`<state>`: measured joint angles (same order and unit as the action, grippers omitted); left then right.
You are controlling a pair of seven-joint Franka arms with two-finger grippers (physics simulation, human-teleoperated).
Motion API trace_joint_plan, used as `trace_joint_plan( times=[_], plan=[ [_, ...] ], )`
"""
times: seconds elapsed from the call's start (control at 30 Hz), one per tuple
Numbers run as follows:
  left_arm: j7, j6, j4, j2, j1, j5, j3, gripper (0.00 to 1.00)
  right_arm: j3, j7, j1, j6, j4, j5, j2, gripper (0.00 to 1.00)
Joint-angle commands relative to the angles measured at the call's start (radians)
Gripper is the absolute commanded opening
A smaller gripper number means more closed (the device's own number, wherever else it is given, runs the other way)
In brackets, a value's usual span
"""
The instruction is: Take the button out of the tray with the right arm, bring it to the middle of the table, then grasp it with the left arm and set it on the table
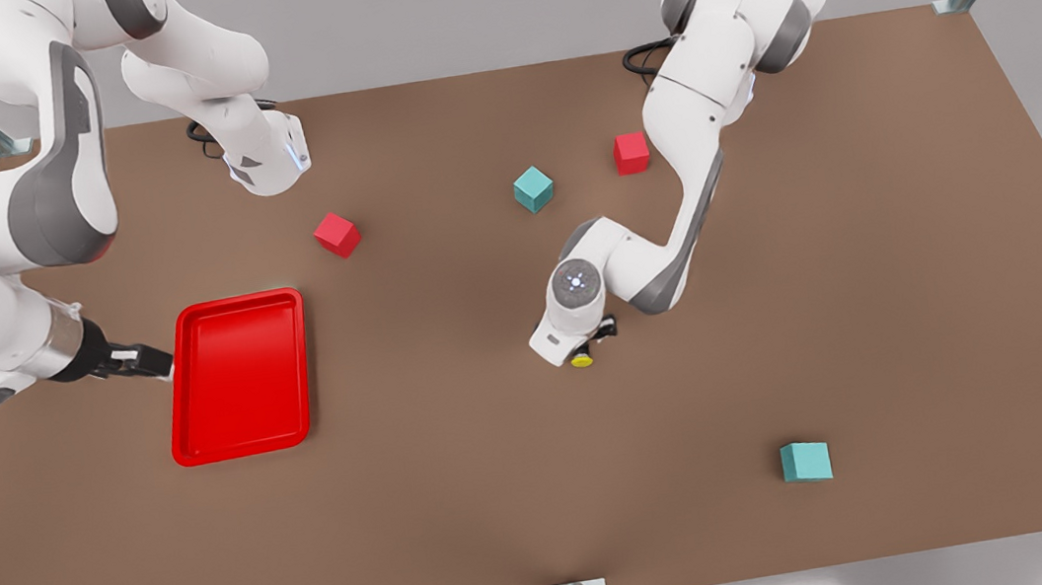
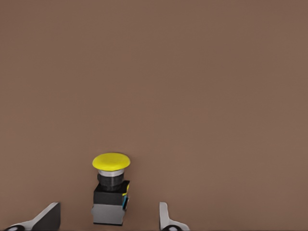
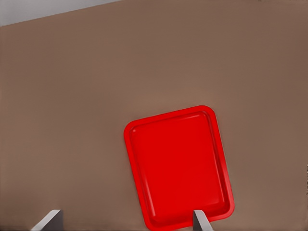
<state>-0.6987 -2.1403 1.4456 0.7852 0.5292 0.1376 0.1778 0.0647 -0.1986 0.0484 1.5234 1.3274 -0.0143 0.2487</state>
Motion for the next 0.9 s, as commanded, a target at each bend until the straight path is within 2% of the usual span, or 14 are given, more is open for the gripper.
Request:
trace_joint_plan(
  times=[0.0, 0.23, 0.87],
  plan=[
    [-0.088, -0.078, 0.002, 0.015, 0.006, 0.017, 0.0, 1.0, 0.0, 0.228, 0.001, -0.019, 0.0, -0.003, -0.002, 1.0],
    [-0.107, -0.125, 0.087, 0.005, 0.028, 0.071, -0.003, 1.0, 0.001, 0.228, -0.001, -0.048, 0.0, -0.003, -0.009, 1.0],
    [-0.107, -0.095, 0.096, 0.017, 0.017, 0.091, -0.008, 1.0, 0.0, 0.229, 0.005, -0.048, 0.001, -0.003, -0.002, 1.0]
  ],
)
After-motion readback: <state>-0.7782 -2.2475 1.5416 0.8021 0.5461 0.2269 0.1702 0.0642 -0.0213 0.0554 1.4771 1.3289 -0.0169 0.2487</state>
